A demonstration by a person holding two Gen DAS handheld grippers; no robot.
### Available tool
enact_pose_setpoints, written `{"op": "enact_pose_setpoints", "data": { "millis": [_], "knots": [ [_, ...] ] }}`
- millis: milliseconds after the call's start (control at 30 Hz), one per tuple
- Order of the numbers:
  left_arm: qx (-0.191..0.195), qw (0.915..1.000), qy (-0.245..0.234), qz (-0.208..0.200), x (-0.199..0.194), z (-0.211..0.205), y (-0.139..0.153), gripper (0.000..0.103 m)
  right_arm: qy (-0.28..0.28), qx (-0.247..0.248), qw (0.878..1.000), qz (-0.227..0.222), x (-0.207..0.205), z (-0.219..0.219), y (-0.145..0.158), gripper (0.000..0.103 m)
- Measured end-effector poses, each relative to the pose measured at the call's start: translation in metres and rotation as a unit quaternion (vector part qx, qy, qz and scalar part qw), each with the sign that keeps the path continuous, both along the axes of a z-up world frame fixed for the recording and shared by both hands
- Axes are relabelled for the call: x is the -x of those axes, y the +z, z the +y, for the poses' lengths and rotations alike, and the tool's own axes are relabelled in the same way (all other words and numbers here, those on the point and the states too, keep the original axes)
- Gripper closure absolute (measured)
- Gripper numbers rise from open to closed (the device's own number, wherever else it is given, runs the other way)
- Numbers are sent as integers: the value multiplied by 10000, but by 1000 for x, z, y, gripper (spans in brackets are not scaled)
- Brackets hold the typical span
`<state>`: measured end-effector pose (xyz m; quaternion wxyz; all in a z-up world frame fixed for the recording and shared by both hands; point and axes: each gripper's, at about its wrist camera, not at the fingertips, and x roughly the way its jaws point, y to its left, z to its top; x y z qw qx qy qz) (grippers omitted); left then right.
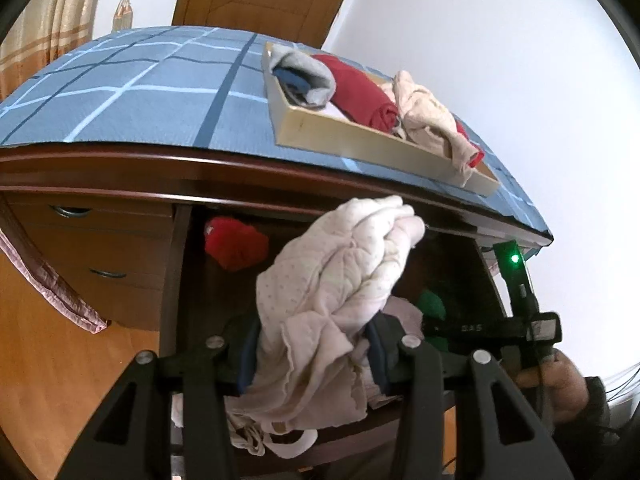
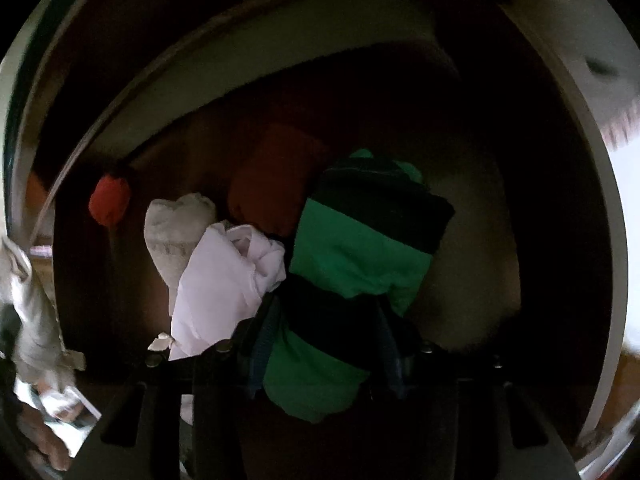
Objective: Take underwear out of drawer
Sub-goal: 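Grasp the pale pink garment with the left gripper while the right gripper grasps the green-black sock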
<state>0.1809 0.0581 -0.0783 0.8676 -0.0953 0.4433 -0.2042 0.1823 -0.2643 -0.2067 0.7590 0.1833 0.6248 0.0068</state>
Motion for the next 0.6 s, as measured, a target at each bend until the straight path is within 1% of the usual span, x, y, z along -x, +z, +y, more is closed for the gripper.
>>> {"op": "enact_pose_setpoints", "data": {
  "millis": [33, 67, 100, 133, 200, 267, 367, 400, 467, 500, 533, 600],
  "knots": [
    [-8, 10000, -4, -12, 1, -1, 1, 59, 225, 117, 9994, -246, 0, 6, 6, 63],
    [-17, 10000, -5, -18, 1, -1, 1, 59, 515, 300, 9969, -509, -1, 16, 14, 63],
    [-28, 10000, -5, -13, 1, -1, 1, 59, 776, 471, 9937, -656, 0, 25, 19, 63],
    [-34, 10000, 4, -1, 1, -1, 1, 59, 933, 525, 9920, -676, 0, 32, 22, 63],
    [-18, 10000, 25, -7, 1, 0, 2, 59, 886, 380, 9933, -636, 1, 32, 23, 63],
    [-4, 10000, 39, -27, 1, 0, 3, 59, 690, 124, 9963, -502, 2, 23, 20, 63],
    [16, 10000, 51, -27, 1, 1, 4, 59, 321, -227, 9986, -340, 5, 10, 15, 57],
    [16, 10000, 48, -28, 1, 1, 4, 59, 256, -255, 9990, -276, 7, 9, 14, 55],
    [22, 10000, 45, -27, 2, 2, 4, 59, 298, -226, 9991, -200, 8, 10, 11, 53],
    [29, 10000, 50, -24, 2, 2, 4, 59, 349, -204, 9990, -169, 7, 12, 10, 48],
    [31, 10000, 53, -22, 2, 2, 4, 59, 407, -205, 9989, -118, 5, 16, 8, 41],
    [47, 10000, 75, -26, 3, 3, 5, 59, 439, -92, 9990, 21, 4, 21, 2, 37]
  ]
}}
